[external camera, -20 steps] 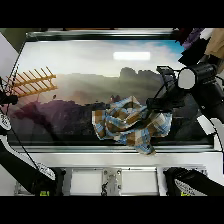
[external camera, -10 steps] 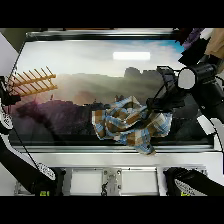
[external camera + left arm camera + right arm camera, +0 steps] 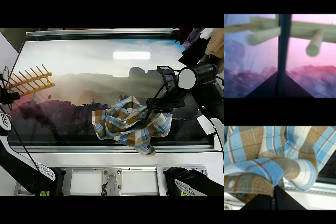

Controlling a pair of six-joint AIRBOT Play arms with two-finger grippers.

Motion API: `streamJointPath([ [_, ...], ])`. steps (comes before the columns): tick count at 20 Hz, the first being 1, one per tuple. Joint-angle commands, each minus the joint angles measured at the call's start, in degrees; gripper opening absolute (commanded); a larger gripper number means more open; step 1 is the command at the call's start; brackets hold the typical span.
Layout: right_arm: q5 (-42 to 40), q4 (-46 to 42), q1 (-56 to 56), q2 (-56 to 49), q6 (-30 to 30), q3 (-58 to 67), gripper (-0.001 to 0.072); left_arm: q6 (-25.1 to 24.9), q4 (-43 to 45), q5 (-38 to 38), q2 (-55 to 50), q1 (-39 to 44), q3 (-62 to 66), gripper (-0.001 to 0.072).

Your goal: Fold the clothes and pants, and hang the long-sleeved shirts on hangers.

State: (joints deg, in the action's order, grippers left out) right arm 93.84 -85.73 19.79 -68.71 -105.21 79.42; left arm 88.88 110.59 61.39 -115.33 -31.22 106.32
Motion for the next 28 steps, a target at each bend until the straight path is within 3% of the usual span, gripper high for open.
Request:
streamJointPath([
  [1, 0.0, 0.0, 0.0, 0.0, 0.0, 0.0, 0.0021, -0.4, 0.3, 2.0, 6.5, 0.8, 0.0, 0.0011],
  [6, 0.0, 0.0, 0.0, 0.0, 0.0, 0.0, 0.0021, -3.9, 0.2, 5.1, 18.6, 7.0, -0.1, 0.0011],
  [8, 0.0, 0.0, 0.0, 0.0, 0.0, 0.0, 0.0021, -8.4, -3.1, 5.9, 23.5, 11.0, -0.1, 0.0011],
  [10, 0.0, 0.0, 0.0, 0.0, 0.0, 0.0, 0.0021, -16.6, -13.0, 7.3, 27.8, 14.6, -0.1, 0.0011],
  [11, 0.0, 0.0, 0.0, 0.0, 0.0, 0.0, 0.0021, -23.2, -19.7, 9.2, 29.8, 16.3, -0.1, 0.0012],
  [13, 0.0, 0.0, 0.0, 0.0, 0.0, 0.0, 0.0021, -37.6, -32.7, 15.9, 33.0, 19.7, -0.1, 0.0011],
  [15, 0.0, 0.0, 0.0, 0.0, 0.0, 0.0, 0.0021, -48.2, -43.3, 26.2, 34.6, 22.2, -0.1, 0.0011],
  [16, 0.0, 0.0, 0.0, 0.0, 0.0, 0.0, 0.0022, -50.4, -47.3, 32.4, 34.8, 23.3, -0.1, 0.0011],
  [18, 0.0, 0.0, 0.0, 0.0, 0.0, 0.0, 0.0021, -50.5, -46.1, 40.6, 34.2, 25.9, -0.1, 0.0011],
  [21, 0.0, 0.0, 0.0, 0.0, 0.0, 0.0, 0.0021, -52.1, -44.4, 42.2, 32.4, 29.1, -0.1, 0.001],
  [23, 0.0, 0.0, 0.0, 0.0, 0.0, 0.0, 0.0021, -60.8, -44.7, 43.6, 32.7, 31.1, -2.6, 0.0009],
  [25, 0.0, 0.0, 0.0, 0.0, 0.0, 0.0, 0.0021, -64.7, -44.7, 43.6, 35.8, 32.9, -9.9, 0.0008],
  [28, 0.0, 0.0, 0.0, 0.0, 0.0, 0.0, 0.0021, -66.2, -44.7, 43.5, 42.2, 33.8, -23.3, 0.0009],
])
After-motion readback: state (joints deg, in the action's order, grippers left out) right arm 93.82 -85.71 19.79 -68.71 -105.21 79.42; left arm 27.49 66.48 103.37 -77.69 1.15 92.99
